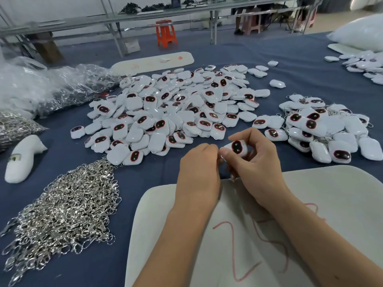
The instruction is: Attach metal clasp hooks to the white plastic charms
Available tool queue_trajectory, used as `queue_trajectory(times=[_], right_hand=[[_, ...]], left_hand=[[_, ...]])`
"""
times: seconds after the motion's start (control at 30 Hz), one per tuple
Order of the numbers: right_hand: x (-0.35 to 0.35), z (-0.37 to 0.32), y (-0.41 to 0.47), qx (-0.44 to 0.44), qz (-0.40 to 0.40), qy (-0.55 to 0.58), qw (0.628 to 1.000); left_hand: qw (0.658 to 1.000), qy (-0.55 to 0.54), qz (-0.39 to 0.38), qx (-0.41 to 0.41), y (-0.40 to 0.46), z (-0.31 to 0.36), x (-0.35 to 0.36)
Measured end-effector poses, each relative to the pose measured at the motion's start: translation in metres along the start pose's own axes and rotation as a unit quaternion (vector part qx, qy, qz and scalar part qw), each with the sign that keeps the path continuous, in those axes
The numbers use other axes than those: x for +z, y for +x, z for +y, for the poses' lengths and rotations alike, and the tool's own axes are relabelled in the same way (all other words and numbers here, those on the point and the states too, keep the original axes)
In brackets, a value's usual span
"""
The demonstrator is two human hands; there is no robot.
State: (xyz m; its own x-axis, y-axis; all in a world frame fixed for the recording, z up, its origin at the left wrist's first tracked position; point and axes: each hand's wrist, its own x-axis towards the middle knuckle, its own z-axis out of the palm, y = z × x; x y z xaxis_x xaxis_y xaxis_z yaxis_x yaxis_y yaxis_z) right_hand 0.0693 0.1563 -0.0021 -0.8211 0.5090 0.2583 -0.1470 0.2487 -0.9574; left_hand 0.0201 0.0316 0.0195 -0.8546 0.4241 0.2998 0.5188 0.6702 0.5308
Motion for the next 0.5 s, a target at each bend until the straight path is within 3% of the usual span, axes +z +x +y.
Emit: queue_trajectory(times=[0.1,0.17,0.3,0.43,0.5], right_hand=[[0.001,-0.005,-0.002,-0.015,-0.023,-0.005,1.000],[0.003,-0.007,-0.003,-0.014,-0.039,0.026,0.999],[0.003,-0.008,0.001,0.025,-0.056,0.173,0.983],[0.000,-0.006,0.005,0.090,-0.067,0.300,0.947],[0.000,-0.005,0.006,0.104,-0.064,0.324,0.938]], left_hand=[[0.999,0.036,0.009,0.016,-0.001,-0.002,0.003],[0.999,0.004,0.040,0.001,-0.003,-0.008,0.005],[0.964,-0.232,0.126,-0.025,-0.003,-0.017,0.006],[0.888,-0.449,0.095,-0.041,0.001,-0.017,0.008],[0.867,-0.490,0.081,-0.044,0.001,-0.015,0.009]])
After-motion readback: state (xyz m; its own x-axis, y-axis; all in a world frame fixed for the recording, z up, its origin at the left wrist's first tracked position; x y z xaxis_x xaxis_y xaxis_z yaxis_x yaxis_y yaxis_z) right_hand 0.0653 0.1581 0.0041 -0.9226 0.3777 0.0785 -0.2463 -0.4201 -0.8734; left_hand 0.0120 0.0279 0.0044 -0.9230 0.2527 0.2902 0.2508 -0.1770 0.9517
